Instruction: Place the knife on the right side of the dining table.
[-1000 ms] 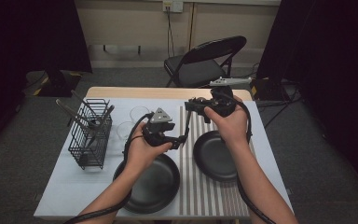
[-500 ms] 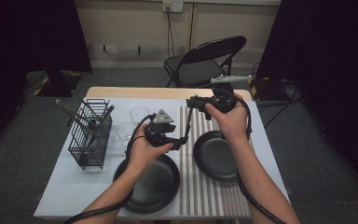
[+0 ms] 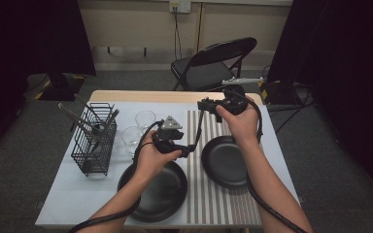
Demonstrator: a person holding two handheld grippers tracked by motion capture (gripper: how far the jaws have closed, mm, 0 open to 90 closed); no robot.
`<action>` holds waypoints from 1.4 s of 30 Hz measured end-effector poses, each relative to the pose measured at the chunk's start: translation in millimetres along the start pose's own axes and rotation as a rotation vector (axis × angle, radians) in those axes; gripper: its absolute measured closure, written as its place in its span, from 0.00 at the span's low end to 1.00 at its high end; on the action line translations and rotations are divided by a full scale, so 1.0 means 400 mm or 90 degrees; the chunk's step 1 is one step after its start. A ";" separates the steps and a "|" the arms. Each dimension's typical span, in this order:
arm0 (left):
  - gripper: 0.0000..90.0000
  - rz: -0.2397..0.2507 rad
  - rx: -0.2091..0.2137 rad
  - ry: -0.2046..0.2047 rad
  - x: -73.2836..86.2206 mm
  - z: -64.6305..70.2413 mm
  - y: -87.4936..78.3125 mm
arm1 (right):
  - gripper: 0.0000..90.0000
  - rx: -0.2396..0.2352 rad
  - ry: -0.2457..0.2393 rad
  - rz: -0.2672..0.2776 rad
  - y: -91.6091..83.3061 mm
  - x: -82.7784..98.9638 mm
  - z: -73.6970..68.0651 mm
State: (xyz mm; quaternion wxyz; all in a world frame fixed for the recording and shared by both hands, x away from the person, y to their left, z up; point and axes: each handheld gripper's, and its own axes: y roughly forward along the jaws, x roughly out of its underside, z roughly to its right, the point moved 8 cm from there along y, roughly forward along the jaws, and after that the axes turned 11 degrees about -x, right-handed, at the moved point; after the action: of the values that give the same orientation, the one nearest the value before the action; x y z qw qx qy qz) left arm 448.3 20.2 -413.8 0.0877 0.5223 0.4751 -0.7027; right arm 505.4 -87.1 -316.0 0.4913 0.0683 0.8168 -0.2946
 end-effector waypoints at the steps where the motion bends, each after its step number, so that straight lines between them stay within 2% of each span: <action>1: 0.37 -0.003 -0.003 0.002 0.001 -0.001 0.000 | 0.82 0.000 -0.001 0.001 0.002 0.000 0.001; 2: 0.37 -0.006 -0.006 0.009 0.003 -0.003 0.001 | 0.82 0.002 -0.001 0.000 0.003 0.000 0.003; 5: 0.36 -0.005 0.002 0.003 0.004 0.002 0.003 | 0.82 0.006 -0.006 0.005 0.007 -0.003 0.011; 6: 0.35 -0.007 0.003 0.008 0.005 0.000 0.003 | 0.82 0.007 -0.003 0.006 0.008 -0.003 0.013; 12: 0.34 -0.008 -0.001 0.002 0.009 -0.006 0.007 | 0.82 0.023 -0.007 0.003 0.013 -0.009 0.030; 13: 0.34 -0.009 0.006 -0.005 0.010 -0.002 0.008 | 0.82 0.023 -0.006 0.003 0.015 -0.011 0.032; 15: 0.34 -0.012 0.005 0.004 0.012 -0.005 0.010 | 0.82 0.024 -0.003 0.003 0.017 -0.012 0.035; 25: 0.33 -0.019 0.009 -0.002 0.016 -0.007 0.019 | 0.82 0.034 0.008 0.010 0.028 -0.019 0.061; 26: 0.33 -0.019 0.005 0.006 0.017 -0.010 0.021 | 0.82 0.036 0.006 0.010 0.029 -0.020 0.063; 30: 0.32 -0.018 0.008 -0.006 0.017 -0.008 0.026 | 0.82 0.039 0.006 0.013 0.035 -0.022 0.072; 36: 0.31 -0.025 0.011 -0.002 0.018 -0.009 0.028 | 0.82 0.046 0.004 0.015 0.045 -0.026 0.085; 38: 0.31 -0.022 0.016 -0.010 0.018 -0.006 0.032 | 0.82 0.046 0.006 0.018 0.046 -0.028 0.089; 40: 0.31 -0.024 0.015 -0.001 0.020 -0.008 0.033 | 0.82 0.049 0.007 0.017 0.047 -0.029 0.092; 42: 0.31 -0.027 0.015 -0.007 0.023 -0.006 0.035 | 0.82 0.051 0.008 0.018 0.048 -0.029 0.097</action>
State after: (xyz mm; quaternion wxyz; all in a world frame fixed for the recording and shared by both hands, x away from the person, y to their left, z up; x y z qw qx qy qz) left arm 454.6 18.0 -429.2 0.0691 0.5093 0.4773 -0.7128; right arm 548.6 -90.6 -327.3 0.4867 0.1011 0.8066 -0.3198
